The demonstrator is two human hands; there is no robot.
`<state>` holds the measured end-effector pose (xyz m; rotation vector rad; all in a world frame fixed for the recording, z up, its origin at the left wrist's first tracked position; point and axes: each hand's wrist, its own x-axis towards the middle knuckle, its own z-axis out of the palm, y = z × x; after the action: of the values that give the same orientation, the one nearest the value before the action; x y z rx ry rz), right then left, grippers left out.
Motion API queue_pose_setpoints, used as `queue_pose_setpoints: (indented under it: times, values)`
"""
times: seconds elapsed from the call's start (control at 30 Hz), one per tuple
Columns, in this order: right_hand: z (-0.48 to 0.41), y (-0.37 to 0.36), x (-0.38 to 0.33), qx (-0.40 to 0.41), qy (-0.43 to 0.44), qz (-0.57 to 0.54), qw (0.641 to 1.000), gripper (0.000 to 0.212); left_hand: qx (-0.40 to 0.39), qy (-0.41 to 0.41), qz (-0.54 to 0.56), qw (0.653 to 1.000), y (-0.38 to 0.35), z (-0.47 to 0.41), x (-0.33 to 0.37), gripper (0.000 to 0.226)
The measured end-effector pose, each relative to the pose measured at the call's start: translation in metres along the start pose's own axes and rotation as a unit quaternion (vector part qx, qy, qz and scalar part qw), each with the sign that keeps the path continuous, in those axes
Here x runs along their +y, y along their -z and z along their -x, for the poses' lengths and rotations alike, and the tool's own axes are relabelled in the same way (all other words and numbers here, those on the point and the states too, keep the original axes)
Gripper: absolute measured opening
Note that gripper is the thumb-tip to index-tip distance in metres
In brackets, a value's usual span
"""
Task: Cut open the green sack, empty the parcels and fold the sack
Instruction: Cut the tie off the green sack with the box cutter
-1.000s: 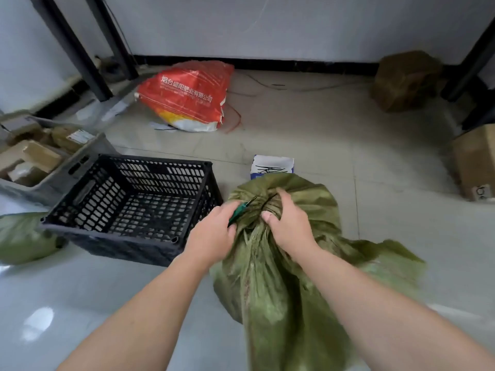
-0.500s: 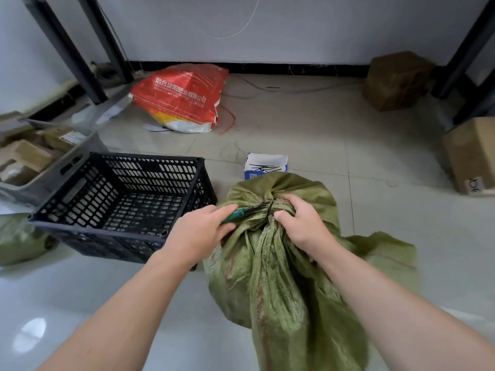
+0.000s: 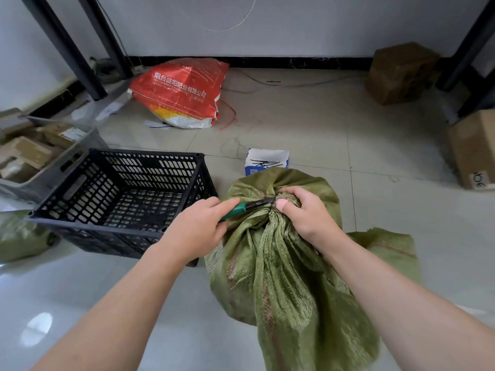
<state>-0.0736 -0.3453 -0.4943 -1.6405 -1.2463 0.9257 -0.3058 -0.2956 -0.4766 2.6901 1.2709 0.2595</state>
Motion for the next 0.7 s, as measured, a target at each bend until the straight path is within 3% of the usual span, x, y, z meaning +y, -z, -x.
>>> queue_pose_setpoints:
  times: [0.33,0.7]
  values:
    - [0.001,-0.002,-0.001,-0.002,-0.017,-0.069,0.997,0.017,0.058,-0.039,0.002,0.998,-0.003,0.003,0.001,0.052]
    - [0.007,0.005,-0.003,-0.07,-0.05,-0.12,0.989,0.024,-0.028,0.006,0.114,0.993,0.005,0.001,0.004,0.04]
